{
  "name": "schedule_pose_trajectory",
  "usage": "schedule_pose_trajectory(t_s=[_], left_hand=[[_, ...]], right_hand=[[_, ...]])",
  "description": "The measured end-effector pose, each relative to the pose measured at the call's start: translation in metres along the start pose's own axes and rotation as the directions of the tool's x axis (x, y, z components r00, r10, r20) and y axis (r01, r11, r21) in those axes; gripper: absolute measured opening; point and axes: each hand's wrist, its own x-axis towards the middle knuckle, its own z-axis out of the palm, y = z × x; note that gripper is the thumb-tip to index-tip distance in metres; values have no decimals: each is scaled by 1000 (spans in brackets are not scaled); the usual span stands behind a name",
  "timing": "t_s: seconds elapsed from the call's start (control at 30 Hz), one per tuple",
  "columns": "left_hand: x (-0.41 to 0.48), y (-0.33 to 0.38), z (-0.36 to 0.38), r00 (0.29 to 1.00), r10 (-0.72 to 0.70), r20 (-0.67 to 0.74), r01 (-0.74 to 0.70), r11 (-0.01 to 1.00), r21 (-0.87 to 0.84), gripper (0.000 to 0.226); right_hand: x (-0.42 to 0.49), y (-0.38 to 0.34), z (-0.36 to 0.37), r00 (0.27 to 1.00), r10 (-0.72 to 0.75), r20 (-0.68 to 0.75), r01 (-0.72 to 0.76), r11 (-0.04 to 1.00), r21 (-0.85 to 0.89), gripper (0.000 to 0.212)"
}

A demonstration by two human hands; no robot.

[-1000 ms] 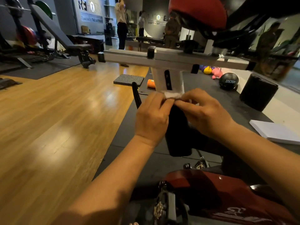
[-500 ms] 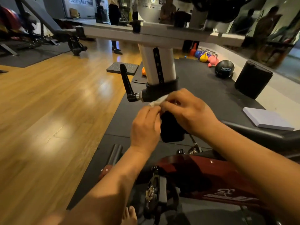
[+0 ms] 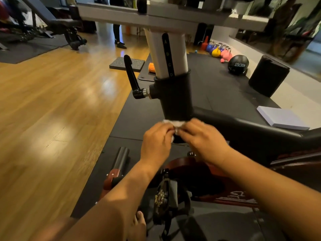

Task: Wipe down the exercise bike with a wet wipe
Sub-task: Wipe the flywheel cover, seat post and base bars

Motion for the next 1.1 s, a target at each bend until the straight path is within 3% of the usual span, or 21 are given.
schedule_pose_trajectory(t_s=[0.1,0.17,0.27,0.37,0.5,0.57,0.67,0.8,1.0,1.1], left_hand=[[18,14,2,977,-19,-210,13,999,-29,13],[13,13,6,976,-1,-219,-5,1000,-27,12],[-18,-6,17,1000,-19,-13,19,1000,16,7],[-35,-16,27,930,-261,258,258,965,45,7],[-22,-10,20,874,-357,331,378,926,-1,18],[-19,3,11,913,-326,247,354,932,-77,25],[-10,19,5,971,-239,-9,235,959,-160,21],[-6,20,21,946,-216,-242,183,971,-153,11],[-11,9,14,981,-156,-116,144,984,-103,6],[-10,20,8,965,-247,-87,235,964,-125,8]], right_hand=[[32,11,-18,977,71,-201,-80,996,-38,16],[26,9,-11,973,62,-222,-71,997,-35,16],[-17,-3,16,998,-1,-63,-1,1000,-27,26],[-48,-7,36,987,22,157,-23,1000,11,31],[-46,-8,33,988,93,127,-97,995,30,27],[-33,-10,22,994,106,-1,-106,994,18,23],[2,-6,8,966,136,-219,-134,991,22,11],[16,-2,15,889,183,-419,-150,982,111,11],[-10,-6,31,884,228,-407,-210,974,87,9],[-3,-5,17,812,350,-467,-352,932,88,6]])
